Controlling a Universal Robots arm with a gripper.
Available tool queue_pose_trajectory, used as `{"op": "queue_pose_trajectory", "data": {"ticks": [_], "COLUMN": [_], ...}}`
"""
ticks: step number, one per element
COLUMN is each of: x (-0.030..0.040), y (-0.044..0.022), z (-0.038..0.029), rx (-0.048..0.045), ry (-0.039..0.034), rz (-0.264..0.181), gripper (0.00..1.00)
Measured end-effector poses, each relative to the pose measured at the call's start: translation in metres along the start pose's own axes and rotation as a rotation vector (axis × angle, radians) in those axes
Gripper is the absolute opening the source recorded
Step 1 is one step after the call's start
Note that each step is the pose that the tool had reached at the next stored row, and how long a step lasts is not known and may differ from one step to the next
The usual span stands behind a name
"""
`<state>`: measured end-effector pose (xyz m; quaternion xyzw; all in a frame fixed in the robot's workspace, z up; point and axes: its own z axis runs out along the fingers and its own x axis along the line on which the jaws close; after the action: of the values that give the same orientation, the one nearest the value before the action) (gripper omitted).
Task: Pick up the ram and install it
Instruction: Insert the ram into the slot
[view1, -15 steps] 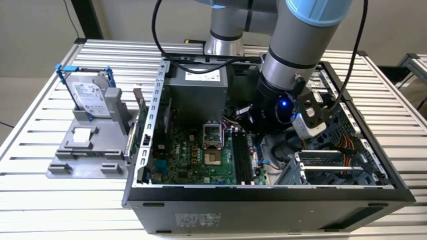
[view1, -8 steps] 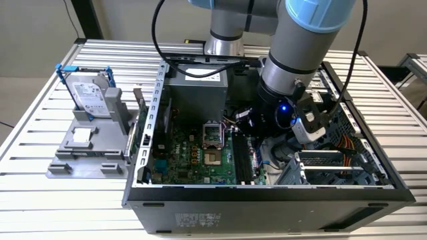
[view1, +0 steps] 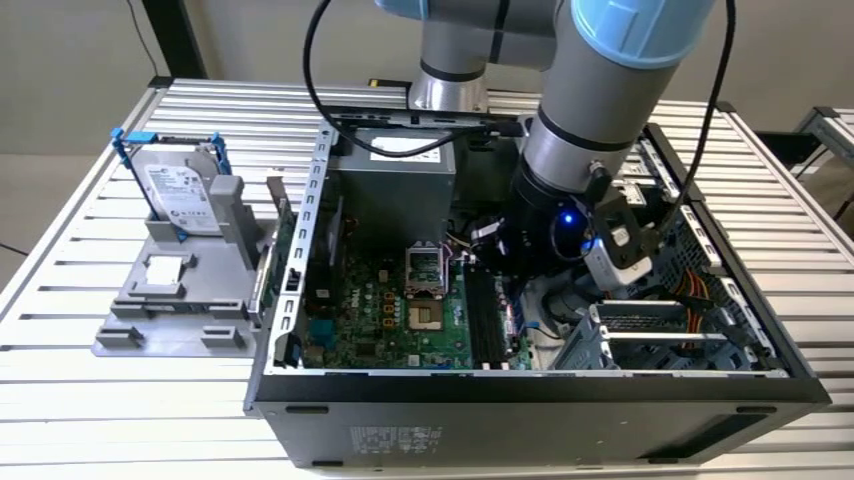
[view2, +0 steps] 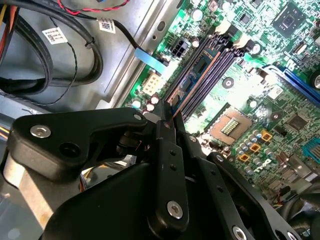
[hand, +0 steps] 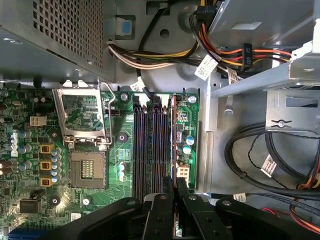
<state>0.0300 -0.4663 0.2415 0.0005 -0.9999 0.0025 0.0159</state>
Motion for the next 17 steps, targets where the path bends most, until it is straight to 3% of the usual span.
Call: {"op": "queue_pose_trajectory", "data": {"ticks": [7, 17], "x": [0.0, 0.0019], "y": [-0.0055, -0.0064], "z": [0.0036, 0.0101], "rx": [0.0, 0.0], "ry": [0.0, 0.0], "rz": [0.0, 0.0], "gripper": [0.0, 0.0]}}
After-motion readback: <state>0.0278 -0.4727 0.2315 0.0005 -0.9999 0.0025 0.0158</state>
